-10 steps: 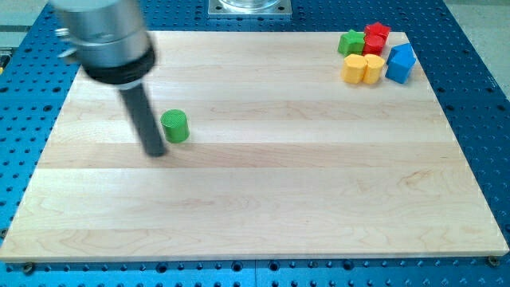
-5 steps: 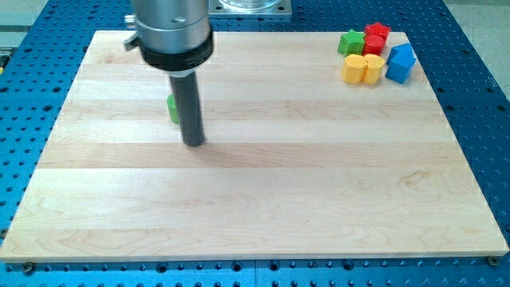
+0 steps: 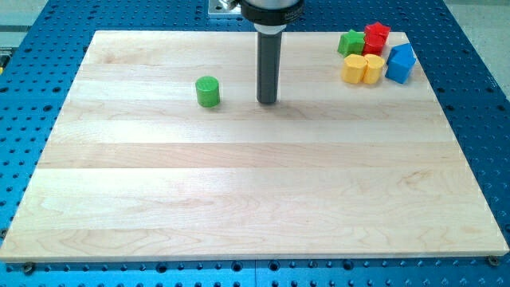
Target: Slide the green circle into the green star
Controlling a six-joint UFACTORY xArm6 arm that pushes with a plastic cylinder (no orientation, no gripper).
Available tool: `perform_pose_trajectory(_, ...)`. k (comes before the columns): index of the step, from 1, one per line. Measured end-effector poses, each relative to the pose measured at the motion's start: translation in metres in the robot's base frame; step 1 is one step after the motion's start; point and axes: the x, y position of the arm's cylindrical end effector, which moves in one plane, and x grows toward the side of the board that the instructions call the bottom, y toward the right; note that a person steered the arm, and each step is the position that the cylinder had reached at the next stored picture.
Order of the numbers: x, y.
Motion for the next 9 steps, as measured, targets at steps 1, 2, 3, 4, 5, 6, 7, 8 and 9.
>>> perform_pose_trajectory(1,0.001,-0.007)
perform_pose_trajectory(2,0.02,-0.044)
perform_pose_trajectory(3,0.026,-0.096)
perform_pose_trajectory(4,0.026,-0.129)
perform_pose_trajectory(5,0.01,-0.125)
perform_pose_trajectory(6,-0.006,-0.105)
perform_pose_trajectory(7,-0.024,-0.084)
perform_pose_trajectory(8,-0.044,-0.062)
perform_pose_trajectory(9,-0.064,-0.059)
